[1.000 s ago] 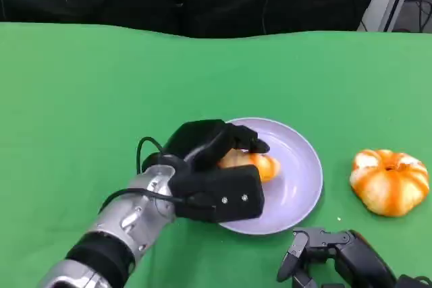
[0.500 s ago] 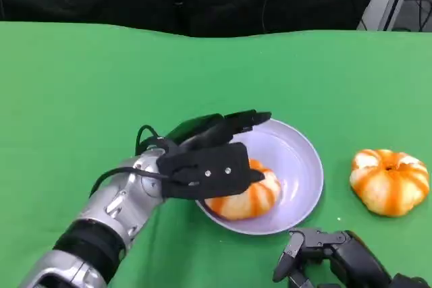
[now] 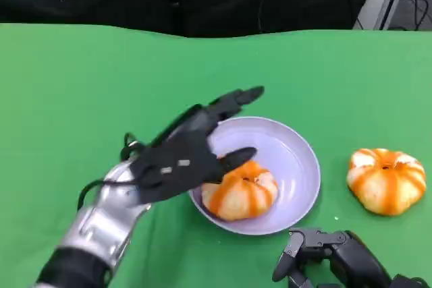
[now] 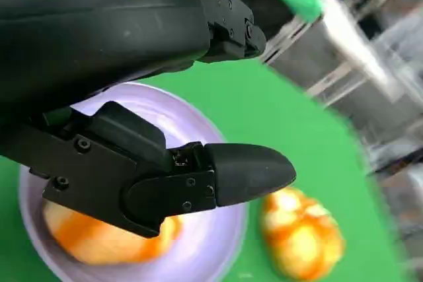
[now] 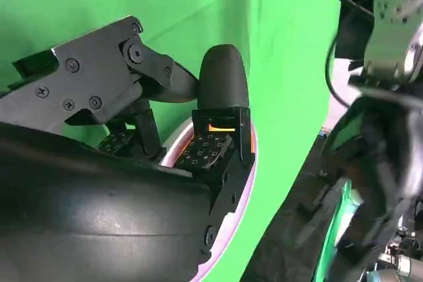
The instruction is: Grasp the bread from the table and place it into the plate.
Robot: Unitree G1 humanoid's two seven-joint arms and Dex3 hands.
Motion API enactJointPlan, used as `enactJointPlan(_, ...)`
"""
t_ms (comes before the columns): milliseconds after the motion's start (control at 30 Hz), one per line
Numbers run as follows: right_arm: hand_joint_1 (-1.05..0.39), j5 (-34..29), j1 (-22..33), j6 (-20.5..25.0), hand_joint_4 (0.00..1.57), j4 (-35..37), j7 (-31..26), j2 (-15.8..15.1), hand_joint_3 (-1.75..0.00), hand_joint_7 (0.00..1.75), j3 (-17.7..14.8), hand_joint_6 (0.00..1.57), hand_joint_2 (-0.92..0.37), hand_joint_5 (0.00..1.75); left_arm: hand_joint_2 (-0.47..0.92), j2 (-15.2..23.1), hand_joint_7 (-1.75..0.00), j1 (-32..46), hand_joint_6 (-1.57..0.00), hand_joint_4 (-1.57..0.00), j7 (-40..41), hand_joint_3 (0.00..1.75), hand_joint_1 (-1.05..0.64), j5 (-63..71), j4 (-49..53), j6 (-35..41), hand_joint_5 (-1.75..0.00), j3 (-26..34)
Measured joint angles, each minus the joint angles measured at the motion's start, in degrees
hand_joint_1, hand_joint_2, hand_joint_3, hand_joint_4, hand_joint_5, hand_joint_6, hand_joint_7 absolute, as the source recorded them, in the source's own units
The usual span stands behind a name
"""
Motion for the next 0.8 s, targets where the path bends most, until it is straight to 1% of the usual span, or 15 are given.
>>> enactJointPlan(133,-0.09,0.0,-0.1,-0.1,0.80,0.0,0.0,0.0,-0.90,1.12,0.0,0.86,-0.67,1.47,0.92,-0.9,-0.01,4.6,-0.18,-0.20,-0.6,0.69,-0.82,-5.1,-4.2,-0.3,-0.01,2.7)
enactJointPlan(200,-0.10,0.0,-0.1,-0.2,0.80,0.0,0.0,0.0,-0.90,1.12,-0.1,0.86,-0.67,1.47,0.92,-1.6,-0.01,6.6,-0.18,-0.23,-0.8,0.69,-0.81,-7.0,-6.4,-0.9,-0.03,3.5)
enactJointPlan(333,-0.10,0.0,-0.1,-0.1,0.81,0.0,-0.1,-0.1,-0.90,1.12,-0.1,0.87,-0.68,1.48,0.92,-2.8,-0.01,9.9,-0.20,-0.25,-1.0,0.67,-0.81,-8.9,-8.8,-2.9,-0.02,4.0)
enactJointPlan(433,-0.10,0.0,-0.1,0.2,0.80,0.0,0.0,-0.1,-0.90,1.12,-0.1,0.87,-0.68,1.49,0.92,-4.0,-0.02,12.4,-0.22,-0.25,-2.7,0.65,-0.81,-13.1,-10.8,-2.8,-0.02,4.7)
enactJointPlan(500,-0.09,0.0,0.0,0.2,0.80,-0.1,0.0,-0.2,-0.90,1.12,-0.1,0.86,-0.68,1.49,0.92,-4.7,-0.02,14.9,-0.23,-0.26,-4.3,0.65,-0.81,-16.4,-13.9,-2.5,-0.02,5.2)
enactJointPlan(600,-0.10,-0.1,-0.1,0.2,0.79,-0.1,0.0,-0.2,-0.90,1.12,-0.1,0.86,-0.67,1.48,0.92,-5.1,-0.02,17.1,-0.25,-0.29,-5.3,0.64,-0.78,-18.1,-16.3,-1.8,-0.03,5.5)
enactJointPlan(700,-0.10,0.0,0.0,-0.1,0.79,0.1,0.0,-0.2,-0.91,1.12,-0.1,0.86,-0.67,1.48,0.92,-6.2,-0.03,20.9,-0.29,-0.36,-5.2,0.60,-0.66,-19.8,-19.2,-3.4,-0.05,5.9)
enactJointPlan(733,-0.10,0.0,0.0,-0.2,0.79,0.1,0.0,-0.2,-0.91,1.11,-0.1,0.86,-0.67,1.47,0.92,-6.8,-0.03,22.2,-0.31,-0.39,-5.2,0.55,-0.57,-19.8,-19.7,-4.4,-0.05,6.0)
enactJointPlan(800,-0.10,-0.1,0.0,-0.2,0.79,0.1,0.0,-0.2,-0.90,1.11,-0.1,0.87,-0.67,1.47,0.92,-7.7,-0.02,24.3,-0.33,-0.42,-4.9,0.48,-0.50,-19.8,-20.2,-6.0,-0.05,6.2)
